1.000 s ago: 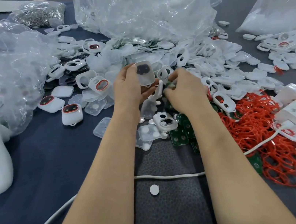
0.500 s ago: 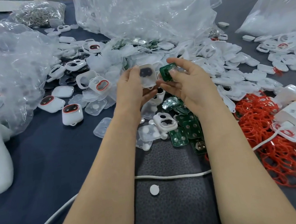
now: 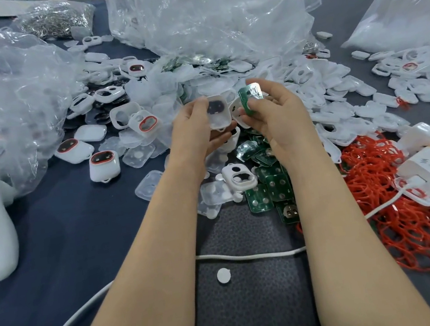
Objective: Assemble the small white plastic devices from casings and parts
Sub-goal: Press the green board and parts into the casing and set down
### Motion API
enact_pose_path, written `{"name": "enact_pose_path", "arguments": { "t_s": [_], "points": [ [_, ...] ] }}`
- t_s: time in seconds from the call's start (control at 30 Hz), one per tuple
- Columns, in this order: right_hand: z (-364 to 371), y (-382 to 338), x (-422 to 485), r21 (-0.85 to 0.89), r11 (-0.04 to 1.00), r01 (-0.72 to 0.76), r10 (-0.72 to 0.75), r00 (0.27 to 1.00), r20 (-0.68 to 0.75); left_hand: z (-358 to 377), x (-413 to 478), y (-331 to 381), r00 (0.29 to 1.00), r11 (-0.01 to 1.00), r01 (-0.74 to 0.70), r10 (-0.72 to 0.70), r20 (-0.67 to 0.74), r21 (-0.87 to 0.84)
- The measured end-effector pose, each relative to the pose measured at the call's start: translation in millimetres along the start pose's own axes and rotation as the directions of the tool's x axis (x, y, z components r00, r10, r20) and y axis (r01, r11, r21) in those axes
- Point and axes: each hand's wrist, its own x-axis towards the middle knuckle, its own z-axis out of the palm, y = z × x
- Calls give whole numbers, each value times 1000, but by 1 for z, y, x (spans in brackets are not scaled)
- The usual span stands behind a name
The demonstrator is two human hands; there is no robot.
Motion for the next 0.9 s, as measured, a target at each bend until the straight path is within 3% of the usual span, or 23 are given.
{"name": "enact_pose_path", "arguments": {
  "t_s": [0.17,0.43,0.9],
  "points": [
    [-5,1,0,-209,975,81,-102,991,-89,1,3,-2,999,999,41,-41,36,6],
    [-1,0,-2,-430,847,313,-295,949,110,-1,3,-6,996,992,2,-13,84,126],
    [0,4,-2,-505,800,324,-282,946,161,1,-1,-2,996,991,-8,-5,94,136]
  ]
}}
